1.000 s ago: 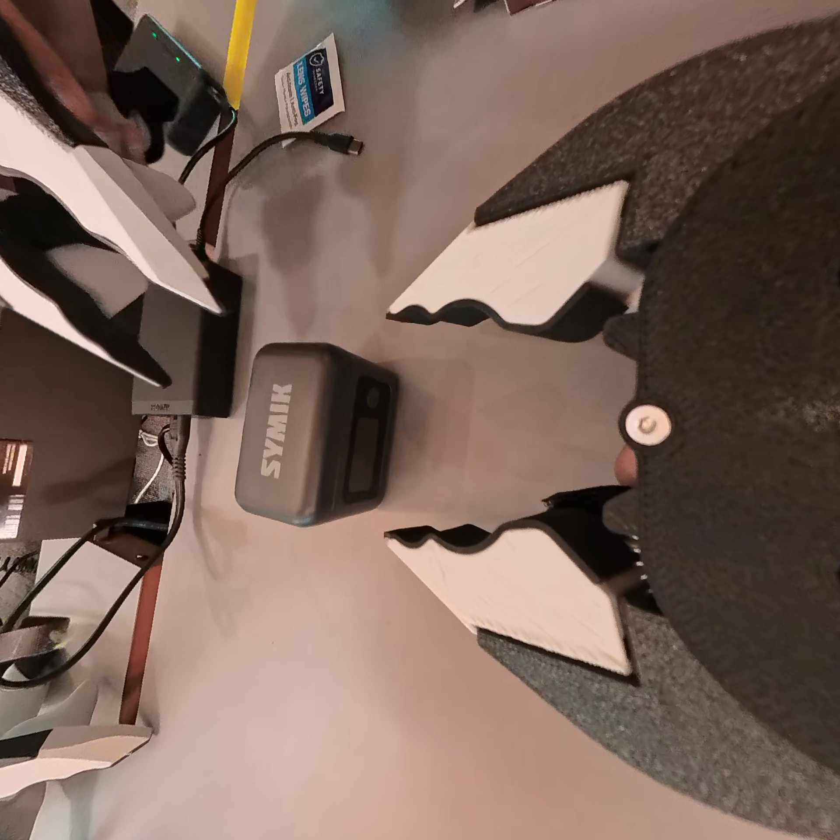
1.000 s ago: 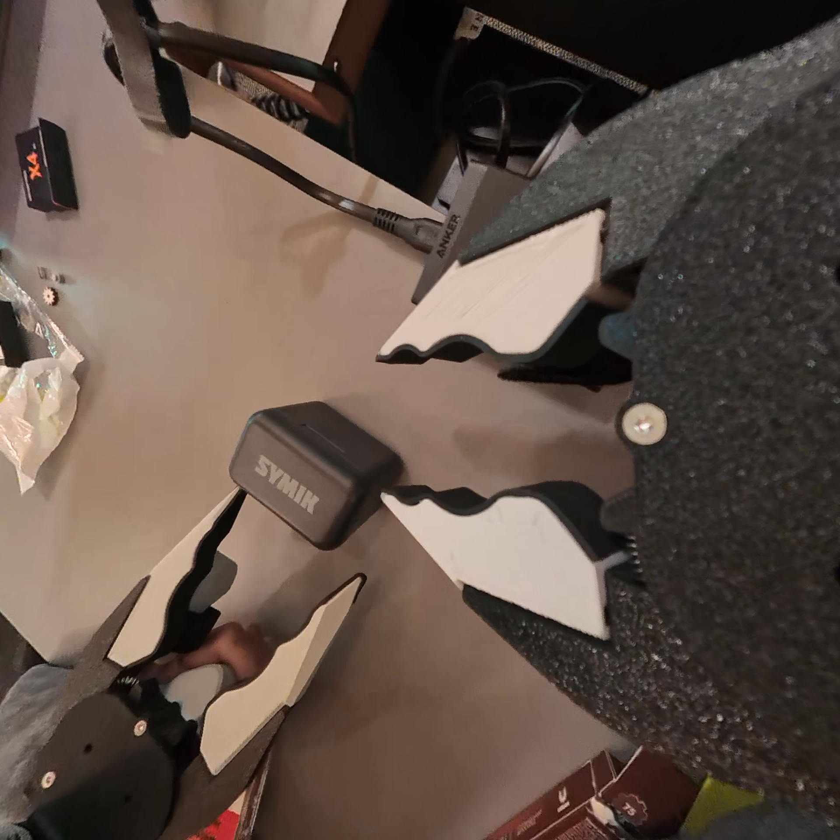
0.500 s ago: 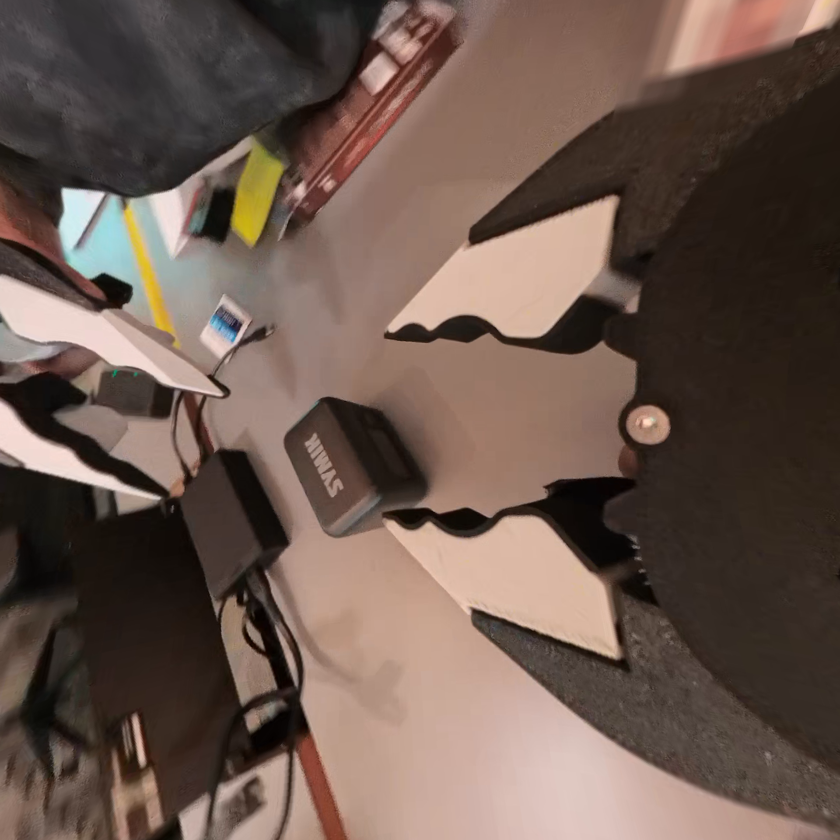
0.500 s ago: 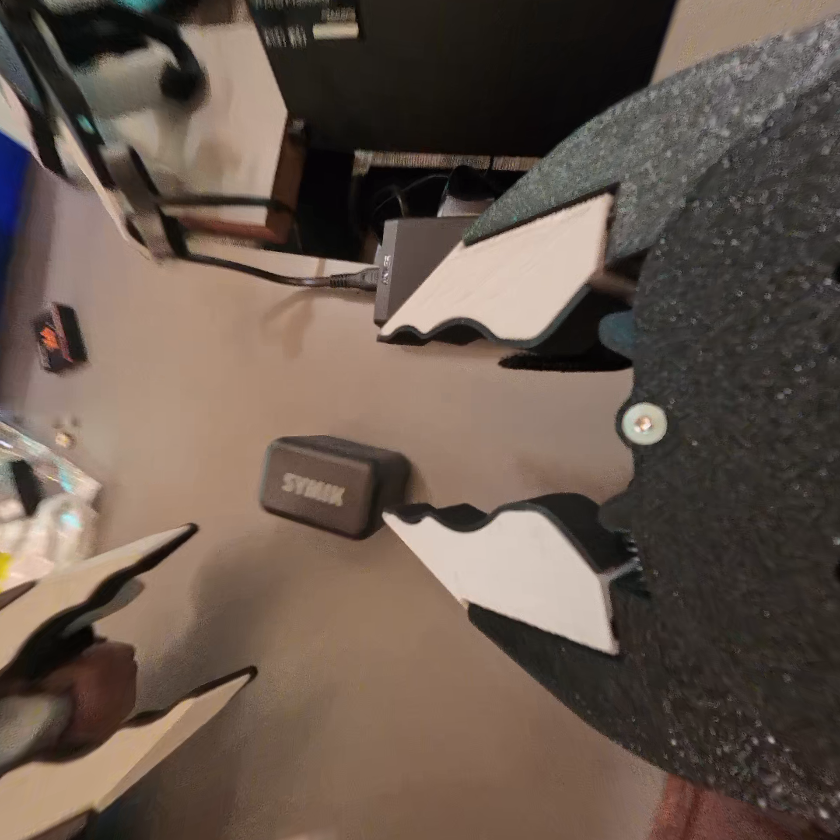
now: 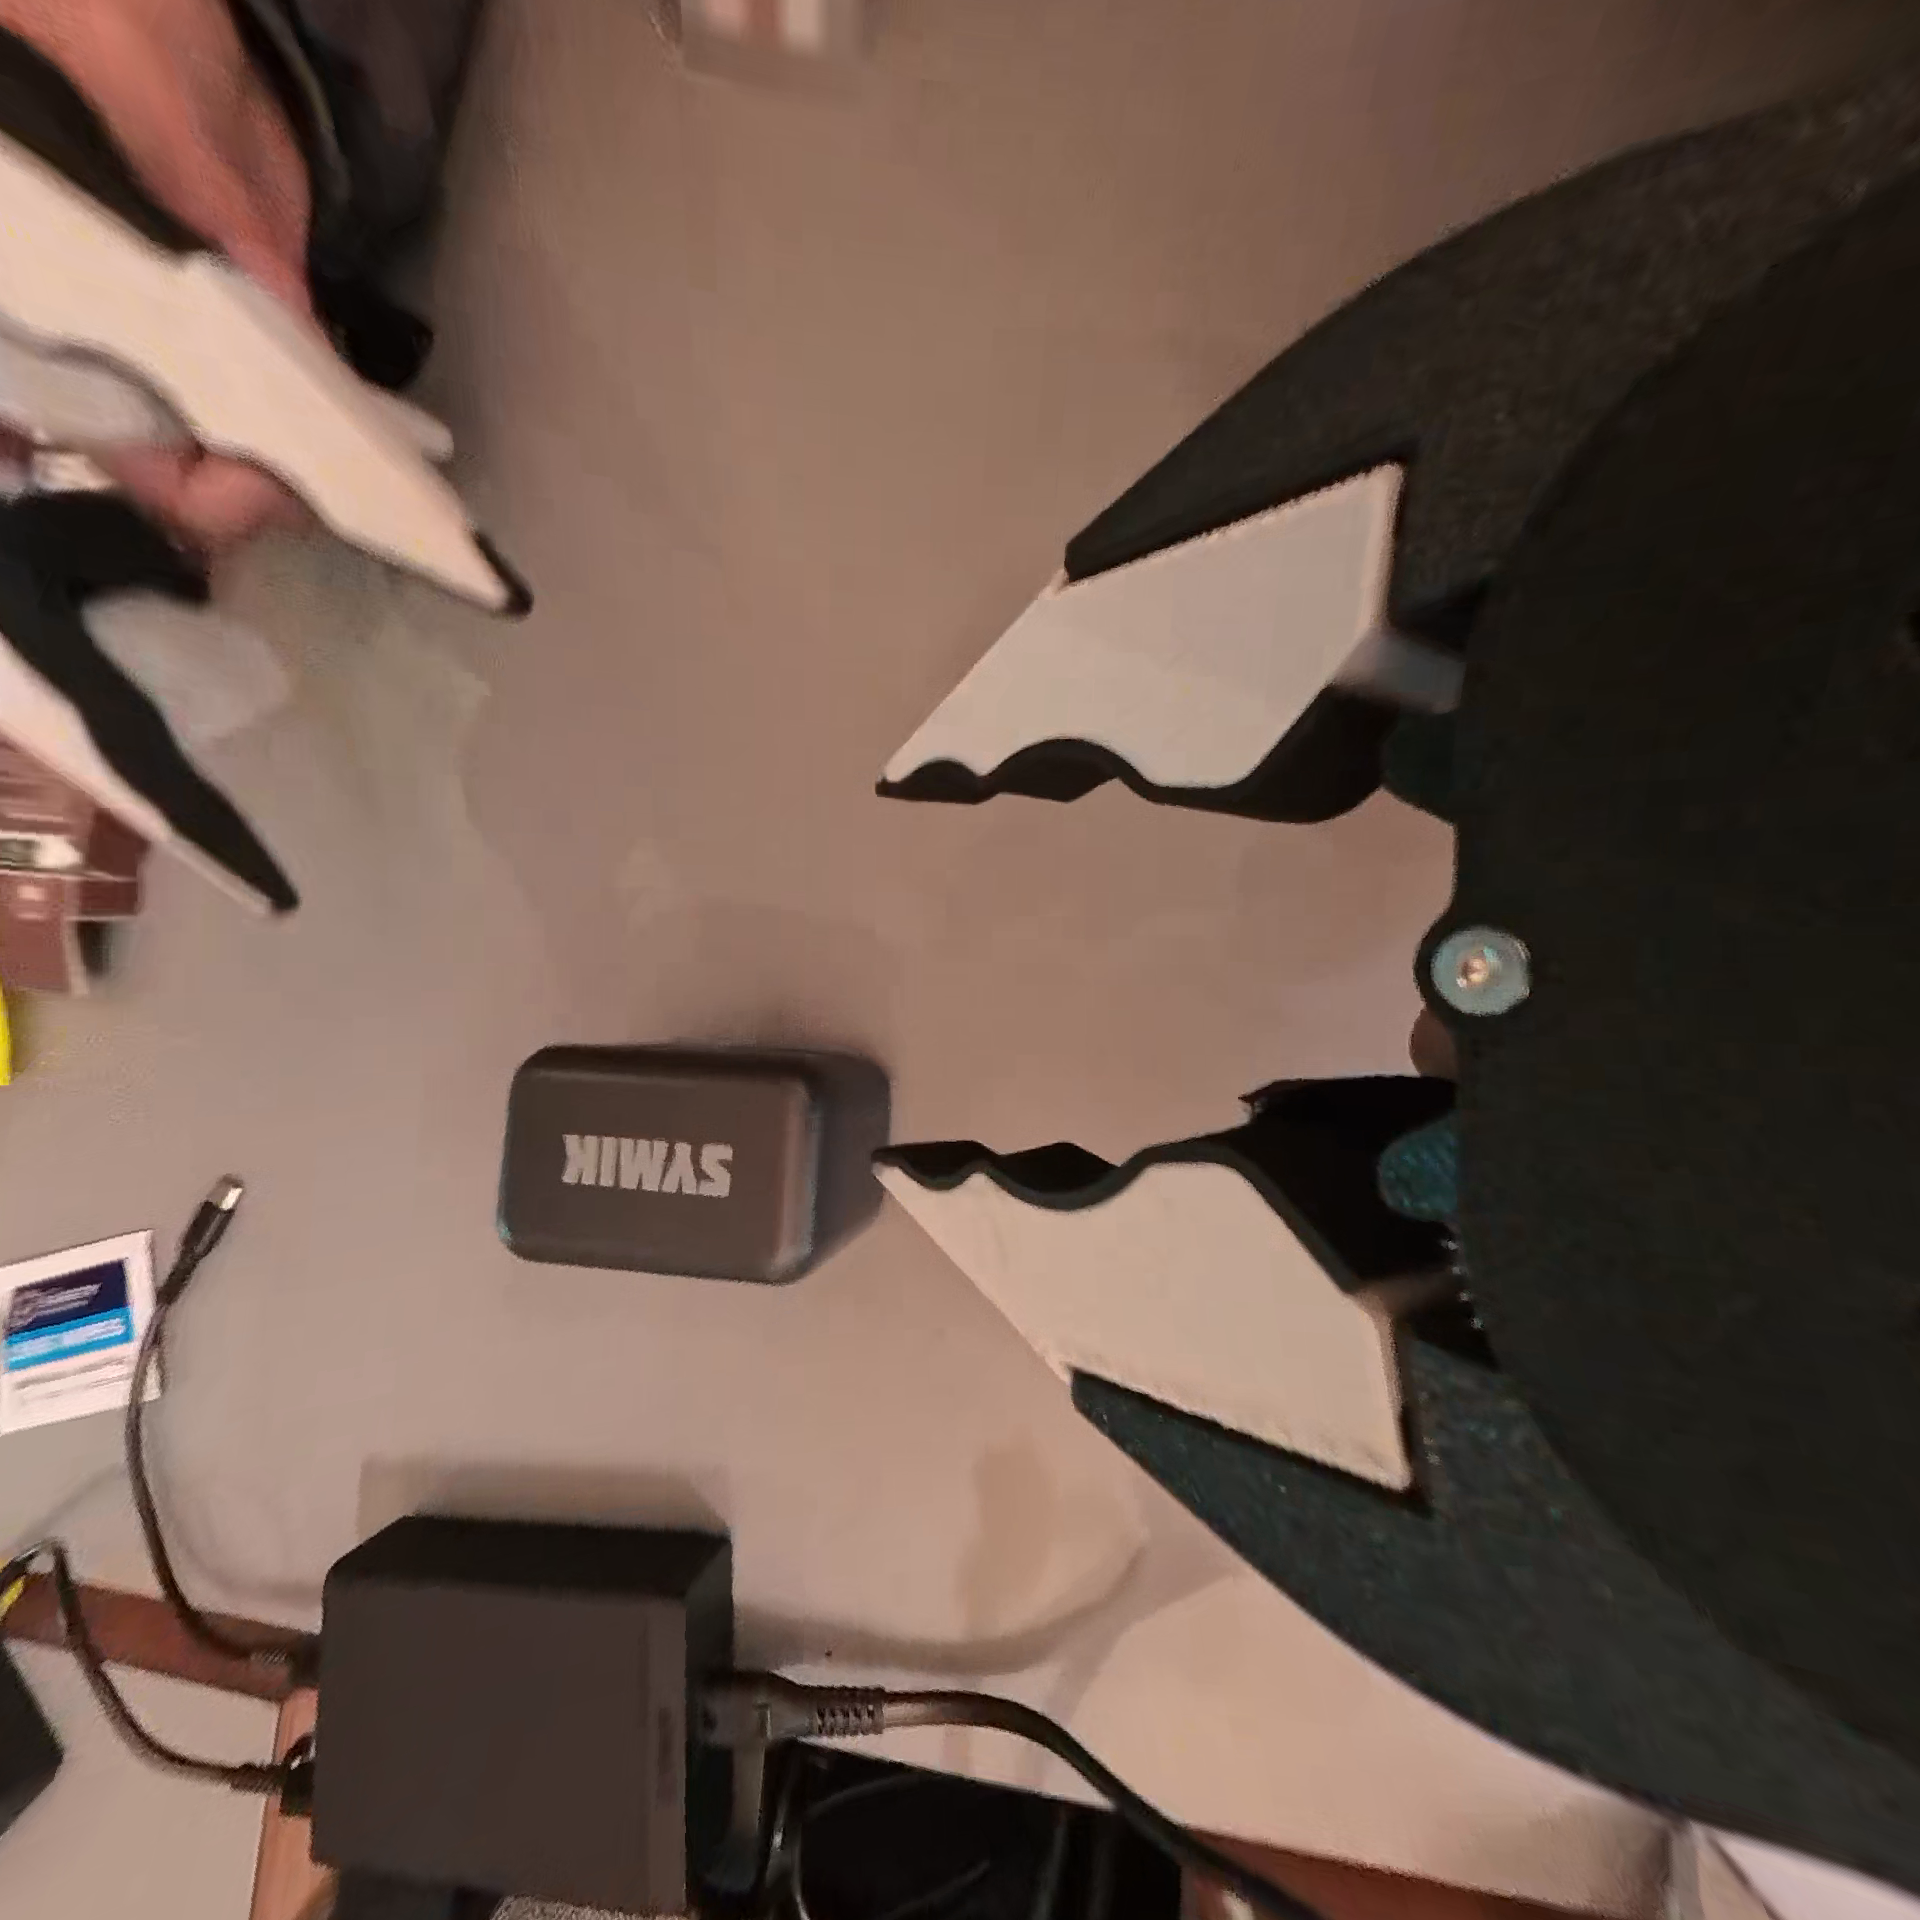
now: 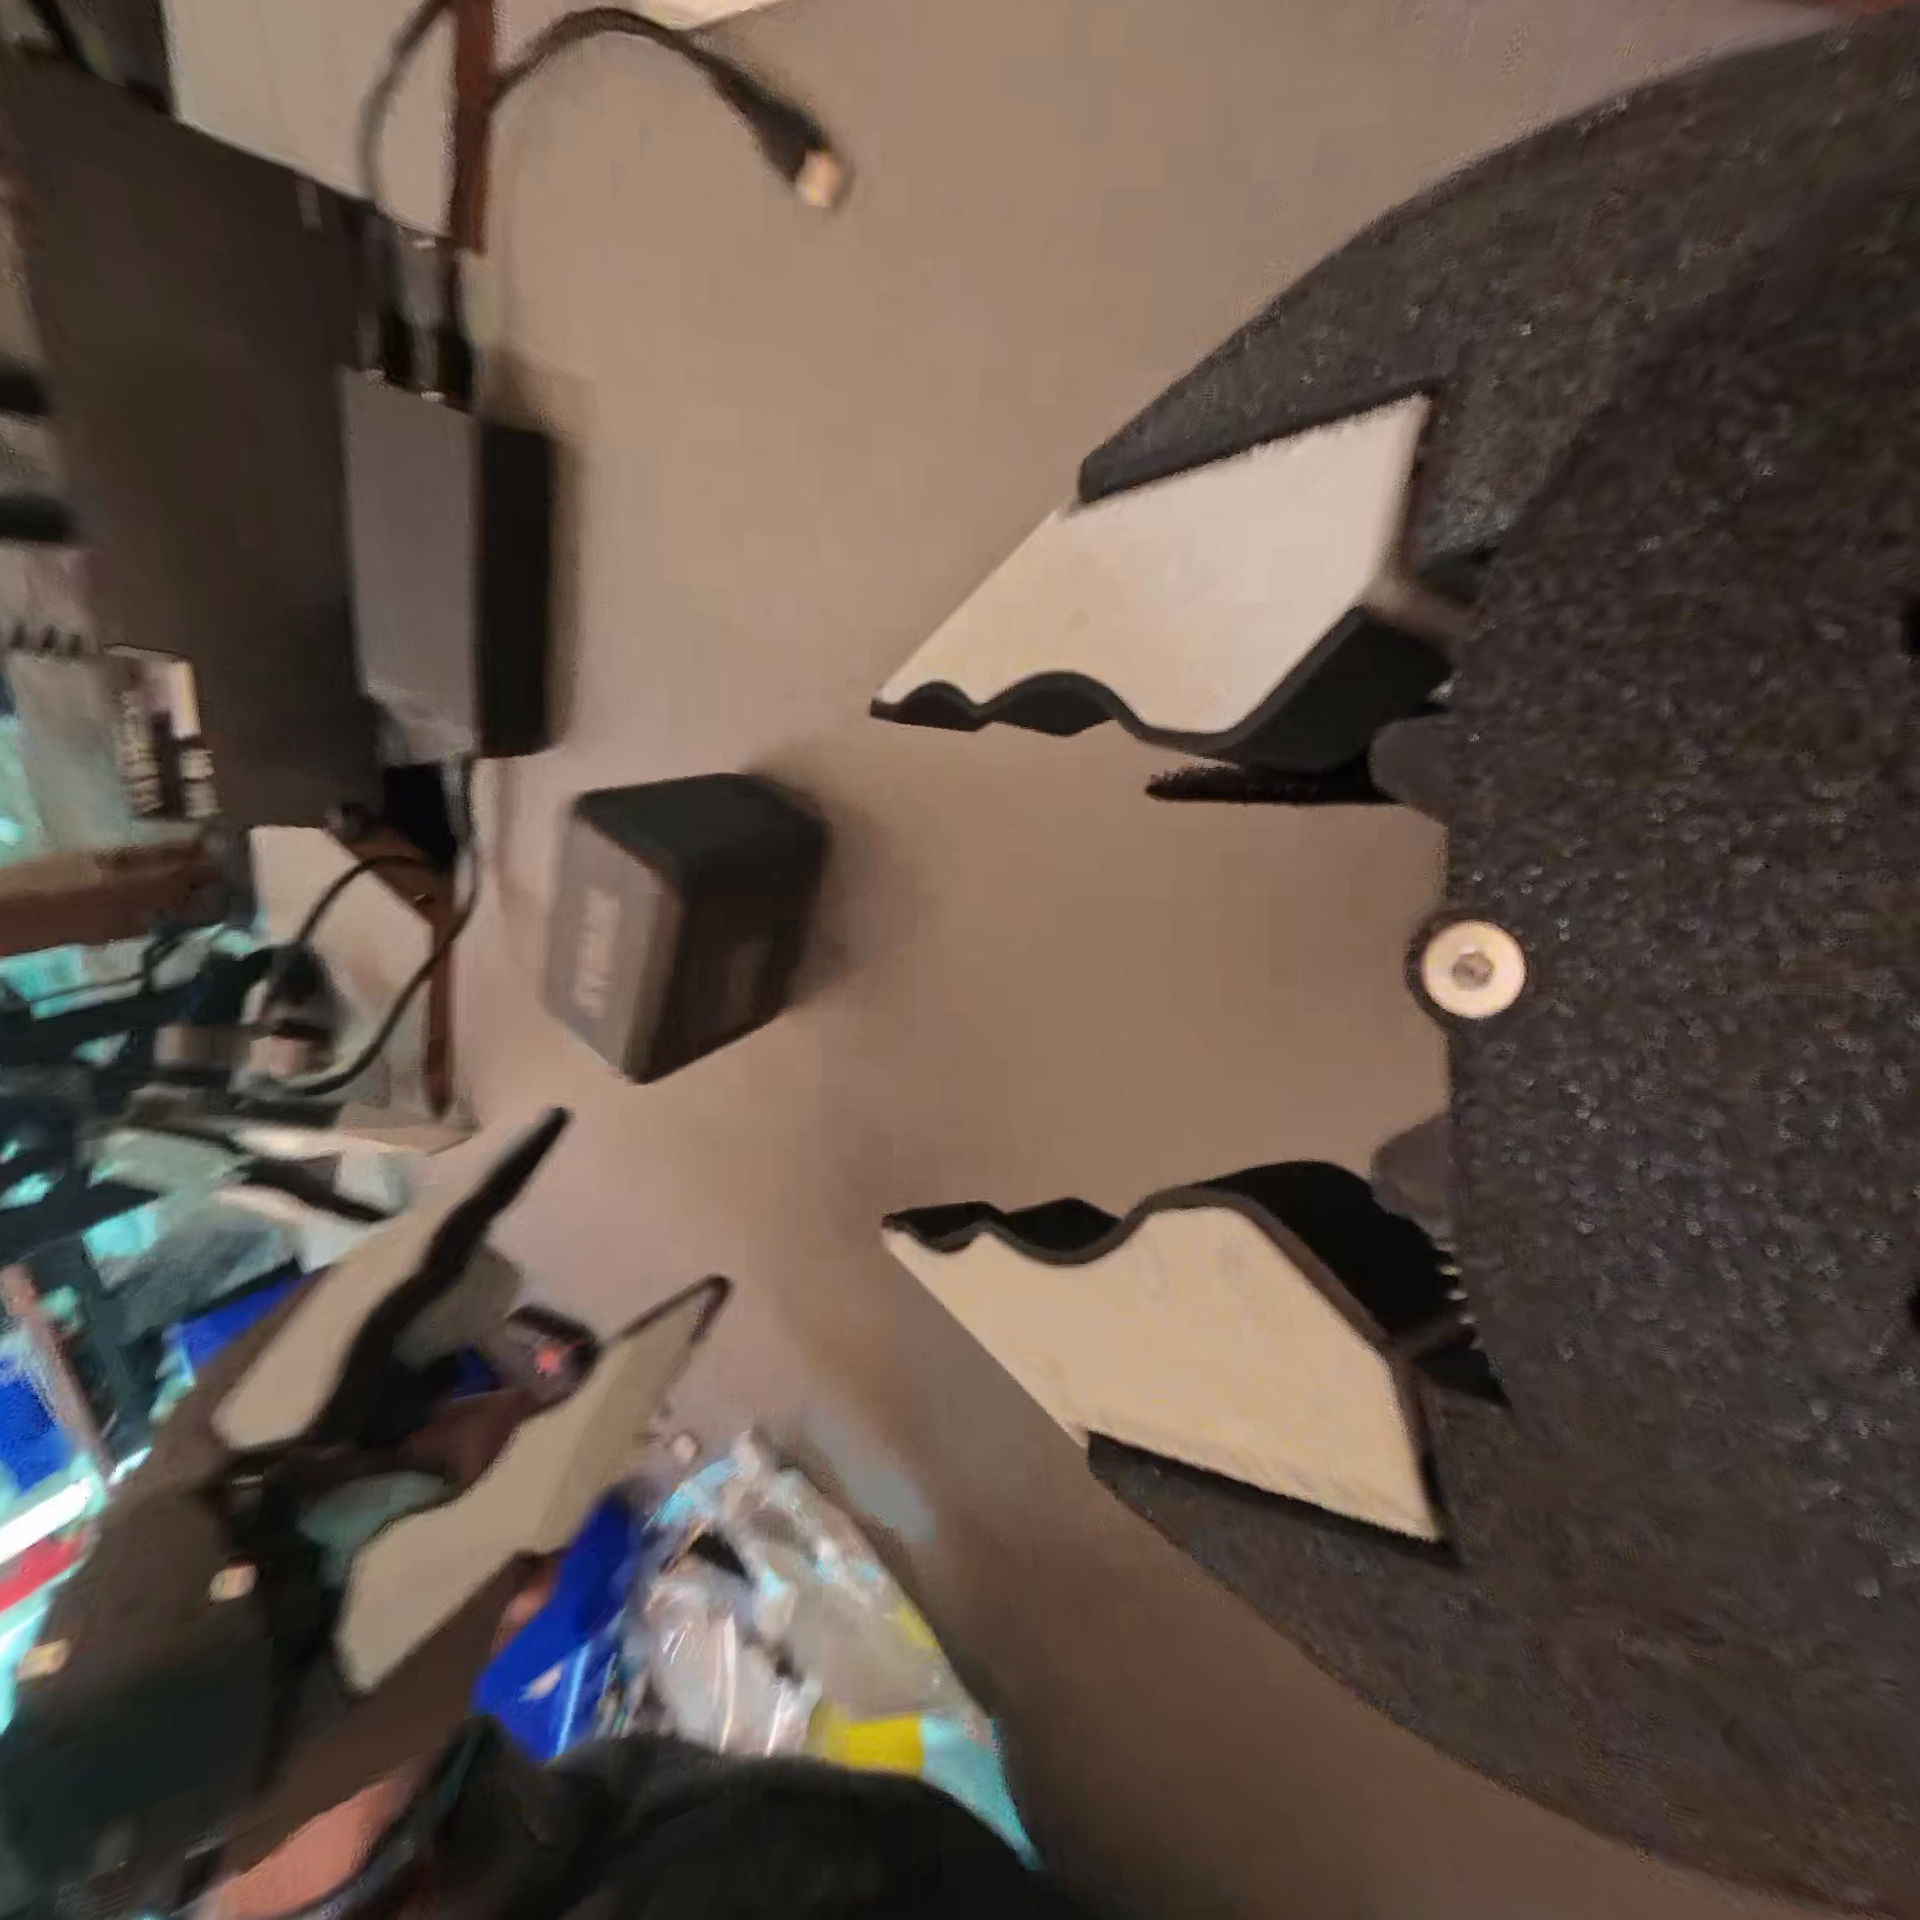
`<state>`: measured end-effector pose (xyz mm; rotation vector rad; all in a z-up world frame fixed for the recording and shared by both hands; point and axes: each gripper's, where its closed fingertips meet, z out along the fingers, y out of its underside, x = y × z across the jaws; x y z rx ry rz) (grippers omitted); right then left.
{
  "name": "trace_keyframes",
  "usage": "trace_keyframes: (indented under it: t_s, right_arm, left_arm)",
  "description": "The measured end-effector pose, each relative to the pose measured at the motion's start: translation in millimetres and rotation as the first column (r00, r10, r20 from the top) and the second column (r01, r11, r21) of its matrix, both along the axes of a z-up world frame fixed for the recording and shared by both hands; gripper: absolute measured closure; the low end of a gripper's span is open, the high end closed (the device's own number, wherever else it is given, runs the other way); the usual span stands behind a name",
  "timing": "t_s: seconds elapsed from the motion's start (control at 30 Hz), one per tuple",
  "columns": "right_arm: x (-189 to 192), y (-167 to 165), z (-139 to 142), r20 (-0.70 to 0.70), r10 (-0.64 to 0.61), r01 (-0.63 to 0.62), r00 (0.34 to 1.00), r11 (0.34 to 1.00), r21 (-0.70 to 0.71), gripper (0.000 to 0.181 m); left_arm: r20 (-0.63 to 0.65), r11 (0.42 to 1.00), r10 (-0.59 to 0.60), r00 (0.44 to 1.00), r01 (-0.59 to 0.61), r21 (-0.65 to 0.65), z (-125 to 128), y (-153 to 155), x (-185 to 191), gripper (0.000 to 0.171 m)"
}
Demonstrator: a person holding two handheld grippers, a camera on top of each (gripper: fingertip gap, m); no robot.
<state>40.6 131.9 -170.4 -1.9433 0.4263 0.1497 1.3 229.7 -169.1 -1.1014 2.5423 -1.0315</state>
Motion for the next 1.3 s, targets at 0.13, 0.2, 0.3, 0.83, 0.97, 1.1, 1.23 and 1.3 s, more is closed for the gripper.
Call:
trace_keyframes:
  t_s: [0.13, 0.2, 0.3, 0.83, 0.97, 1.1, 1.23, 1.3]
  right_arm:
    - [-9, -25, -37, 0.183, -0.189, 0.223, 0.965, 0.956, -0.189, 0.091]
    - [-21, -30, -40, 0.225, -0.204, 0.252, 0.953, 0.944, -0.211, 0.084]
    - [-31, -30, -33, 0.224, -0.231, 0.273, 0.947, 0.946, -0.177, 0.087]
    - [-42, 1, 7, 0.065, 0.314, -0.308, 0.947, 0.947, -0.094, 0.091]
    - [-22, -6, -10, 0.092, 0.459, -0.435, 0.883, 0.877, -0.204, 0.101]
    - [-21, -10, -22, 0.069, 0.488, -0.466, 0.870, 0.860, -0.209, 0.102]
    - [-25, -11, -22, 0.071, 0.502, -0.486, 0.862, 0.859, -0.161, 0.102]
    - [-24, -11, -23, 0.073, 0.511, -0.496, 0.856, 0.854, -0.155, 0.099]
  left_arm:
    - [-0.039, 0.992, -0.031, 0.999, 0.035, 0.119, -21, 24, 20, 0.103]
    - [-0.062, 0.992, -0.048, 0.997, 0.055, 0.113, -23, 26, 30, 0.103]
    - [-0.098, 0.982, -0.096, 0.991, 0.110, 0.154, -26, 28, 34, 0.103]
    - [0.010, 0.948, 0.317, 0.948, -0.317, -0.021, 25, 7, -13, 0.112]
    - [0.084, 0.787, 0.613, 0.786, -0.597, -0.156, 15, 2, -40, 0.105]
    - [0.088, 0.648, 0.754, 0.651, -0.714, -0.266, -13, -10, -59, 0.102]
    - [0.105, 0.642, 0.753, 0.650, -0.690, -0.333, -17, -29, -61, 0.104]
    - [0.116, 0.662, 0.733, 0.670, -0.666, -0.343, -14, -36, -58, 0.104]
